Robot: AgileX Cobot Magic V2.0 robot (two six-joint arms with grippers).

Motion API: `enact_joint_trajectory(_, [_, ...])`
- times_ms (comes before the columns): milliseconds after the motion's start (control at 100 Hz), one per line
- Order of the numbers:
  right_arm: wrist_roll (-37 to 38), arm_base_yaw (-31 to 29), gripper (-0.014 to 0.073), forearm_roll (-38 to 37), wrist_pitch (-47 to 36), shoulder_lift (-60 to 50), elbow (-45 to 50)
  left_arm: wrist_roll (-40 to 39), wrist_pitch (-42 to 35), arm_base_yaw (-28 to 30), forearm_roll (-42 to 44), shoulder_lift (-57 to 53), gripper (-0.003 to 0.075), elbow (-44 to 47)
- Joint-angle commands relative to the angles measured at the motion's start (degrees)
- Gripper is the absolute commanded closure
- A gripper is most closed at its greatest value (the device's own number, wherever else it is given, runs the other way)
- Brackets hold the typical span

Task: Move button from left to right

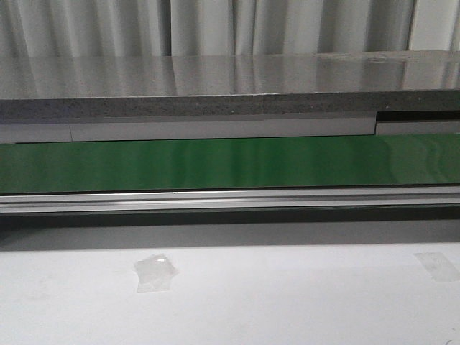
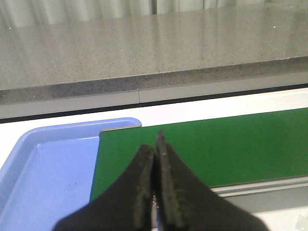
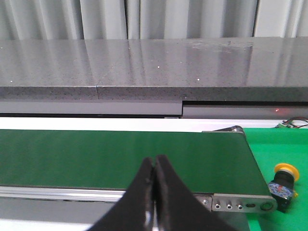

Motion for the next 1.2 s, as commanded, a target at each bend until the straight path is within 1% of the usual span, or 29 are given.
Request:
enact_joint_trajectory(0, [0.3, 0.1, 0.0662, -0.9, -6.6, -2.9, 1.9, -0.2, -4.9, -0.2, -0.8, 0.2, 0.074, -1.7])
enact_joint_trajectory(120, [0.3, 0.1, 0.0662, -0.9, -7.6, -8.0, 6.0, -0.2, -4.9, -0.2, -0.8, 0.2, 0.074, -1.7])
enact_joint_trajectory(380, [0.3, 0.1, 0.0662, -0.7, -12.1, -7.4, 10.2, -0.2, -4.9, -0.2, -0.8, 0.3, 0.074, -1.7])
enact_joint_trajectory(1190, [0.3, 0.1, 0.0662, -0.7, -12.1, -7.4, 10.2, -0.2, -4.9, -0.2, -0.8, 0.3, 0.074, -1.7])
